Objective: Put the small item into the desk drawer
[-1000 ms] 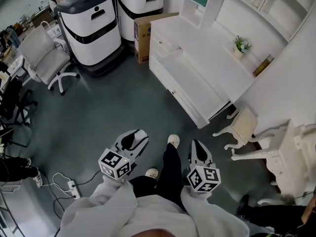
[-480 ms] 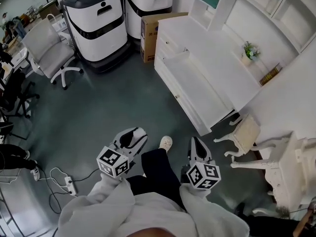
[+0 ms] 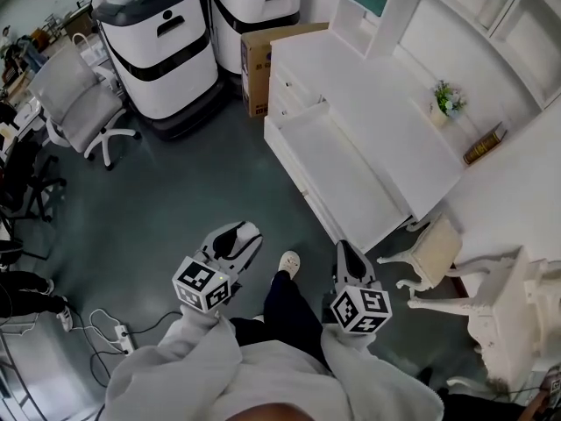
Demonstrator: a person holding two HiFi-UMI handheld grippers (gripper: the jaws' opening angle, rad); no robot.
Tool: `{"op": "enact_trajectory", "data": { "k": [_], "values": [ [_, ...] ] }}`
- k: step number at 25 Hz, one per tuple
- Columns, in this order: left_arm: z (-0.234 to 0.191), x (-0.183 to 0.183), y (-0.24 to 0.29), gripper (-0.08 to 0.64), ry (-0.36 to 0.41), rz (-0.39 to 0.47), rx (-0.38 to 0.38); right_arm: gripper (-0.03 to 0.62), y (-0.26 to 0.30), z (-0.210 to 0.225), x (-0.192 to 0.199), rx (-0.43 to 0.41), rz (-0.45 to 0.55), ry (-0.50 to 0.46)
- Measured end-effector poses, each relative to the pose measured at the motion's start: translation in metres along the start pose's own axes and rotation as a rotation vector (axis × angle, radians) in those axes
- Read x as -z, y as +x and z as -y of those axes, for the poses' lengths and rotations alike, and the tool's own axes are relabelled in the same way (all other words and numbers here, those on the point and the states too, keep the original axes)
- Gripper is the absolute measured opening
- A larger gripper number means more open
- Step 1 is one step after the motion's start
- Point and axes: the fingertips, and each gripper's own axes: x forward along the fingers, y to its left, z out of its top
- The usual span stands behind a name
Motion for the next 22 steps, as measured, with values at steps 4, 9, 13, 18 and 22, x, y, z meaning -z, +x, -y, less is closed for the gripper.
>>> {"op": "enact_trajectory", "data": {
  "k": [4,9,13,18,22],
  "values": [
    [-0.013,-0.014,0.028,0.187,0.002,-0.003,-0.015,0.038,0.024,0.022,-0.018,0.006,-0.001,0.018],
    [-0.03,-0.028,0.056,0.187,0.006,-0.006,-0.033,0.038,0.055,0.039,-0.035,-0.001,-0.007,0.023],
    [-0.043,-0.036,0.078,0.187,0.008,-0.011,-0.041,0.038,0.078,0.051,-0.044,-0.004,-0.018,0.027],
    [-0.06,-0.041,0.099,0.187,0.006,-0.02,-0.056,0.038,0.105,0.062,-0.053,-0.011,-0.027,0.026],
    [-0.072,-0.045,0.116,0.187,0.008,-0.023,-0.067,0.038,0.124,0.072,-0.058,-0.015,-0.033,0.029]
  ]
}}
